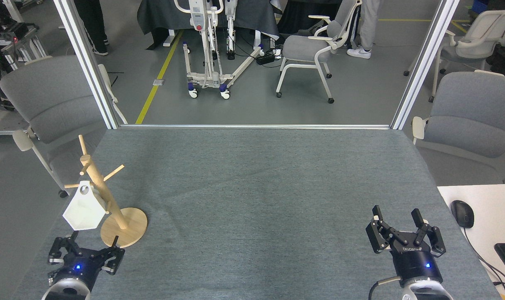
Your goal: Hang cup on storage rack
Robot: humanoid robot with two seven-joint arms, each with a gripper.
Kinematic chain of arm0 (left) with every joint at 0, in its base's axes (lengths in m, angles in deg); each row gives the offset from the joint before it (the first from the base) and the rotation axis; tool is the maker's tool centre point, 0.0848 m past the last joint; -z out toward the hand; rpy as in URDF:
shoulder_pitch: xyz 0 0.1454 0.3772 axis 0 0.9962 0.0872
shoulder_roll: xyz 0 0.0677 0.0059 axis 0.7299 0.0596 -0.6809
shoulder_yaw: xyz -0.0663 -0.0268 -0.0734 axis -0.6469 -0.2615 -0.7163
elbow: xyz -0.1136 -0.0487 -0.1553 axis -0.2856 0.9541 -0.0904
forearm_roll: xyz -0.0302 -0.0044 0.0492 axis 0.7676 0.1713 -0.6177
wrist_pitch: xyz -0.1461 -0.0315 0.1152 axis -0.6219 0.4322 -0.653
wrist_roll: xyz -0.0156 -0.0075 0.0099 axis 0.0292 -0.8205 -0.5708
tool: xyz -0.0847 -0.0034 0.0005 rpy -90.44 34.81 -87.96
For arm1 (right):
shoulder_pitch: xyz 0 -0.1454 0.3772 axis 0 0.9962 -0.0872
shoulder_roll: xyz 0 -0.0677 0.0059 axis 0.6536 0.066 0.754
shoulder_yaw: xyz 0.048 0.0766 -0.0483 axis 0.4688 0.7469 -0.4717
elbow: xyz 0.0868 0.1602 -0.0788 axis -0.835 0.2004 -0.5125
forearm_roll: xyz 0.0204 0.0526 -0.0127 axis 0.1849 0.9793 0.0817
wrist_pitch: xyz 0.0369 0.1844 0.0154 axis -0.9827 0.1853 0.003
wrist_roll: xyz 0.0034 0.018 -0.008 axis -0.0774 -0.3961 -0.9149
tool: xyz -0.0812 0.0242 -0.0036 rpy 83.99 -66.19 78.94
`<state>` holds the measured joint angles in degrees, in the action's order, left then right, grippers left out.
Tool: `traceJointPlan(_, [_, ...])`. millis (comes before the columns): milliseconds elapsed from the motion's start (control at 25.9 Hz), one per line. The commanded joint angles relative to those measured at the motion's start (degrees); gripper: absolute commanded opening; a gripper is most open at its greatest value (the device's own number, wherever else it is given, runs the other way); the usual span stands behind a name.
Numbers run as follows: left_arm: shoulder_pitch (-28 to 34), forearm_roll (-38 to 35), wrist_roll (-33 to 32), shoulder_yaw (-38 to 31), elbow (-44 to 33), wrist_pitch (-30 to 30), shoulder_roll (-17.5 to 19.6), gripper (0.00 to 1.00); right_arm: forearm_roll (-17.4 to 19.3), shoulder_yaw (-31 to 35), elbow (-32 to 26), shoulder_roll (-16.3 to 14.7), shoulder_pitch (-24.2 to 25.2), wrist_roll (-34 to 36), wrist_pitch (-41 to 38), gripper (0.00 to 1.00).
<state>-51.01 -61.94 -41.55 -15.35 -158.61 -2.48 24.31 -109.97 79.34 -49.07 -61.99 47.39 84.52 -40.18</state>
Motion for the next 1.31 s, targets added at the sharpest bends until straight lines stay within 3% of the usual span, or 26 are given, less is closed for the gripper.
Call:
traceJointPlan(0, [1.21,0.12,3.18,0.05,0.72,-0.66,-2.3,0.99,0.2,-0.01,0.31,-0.55,-0.05,0.01,0.0,0.99])
traceJointPlan(193, [1.3,1.61,6.61,0.75,-2.27,-2.06,-12.76,0.99,0.02,-0.01,0.58,-0.11,-0.05,0.01,-0.18,0.99])
traceJointPlan(232, [1.3,2.05,6.7,1.72,-2.71,-1.89,-13.29,0.99,0.02,-0.01,0.67,-0.11,-0.14,0.01,-0.09,0.99])
traceJointPlan(425, [-3.0,11.19,5.91,14.72,-6.22,5.58,-13.29,0.99,0.02,-0.01,2.25,-0.55,-0.66,0.1,0.0,0.99])
traceJointPlan(657, [-5.55,14.53,5.64,20.79,-8.86,9.45,-13.2,0.99,-0.06,-0.01,3.92,0.06,-2.51,0.36,0.09,0.99])
traceJointPlan(890, [0.33,14.71,5.64,23.6,-15.54,12.26,-13.2,0.99,0.2,-0.27,4.01,0.15,-3.83,0.28,0.09,0.99])
traceJointPlan(1276, [1.57,14.71,5.56,25.18,-15.37,13.76,-13.11,0.99,0.02,-1.76,5.24,2.79,-3.92,0.1,-0.18,0.99])
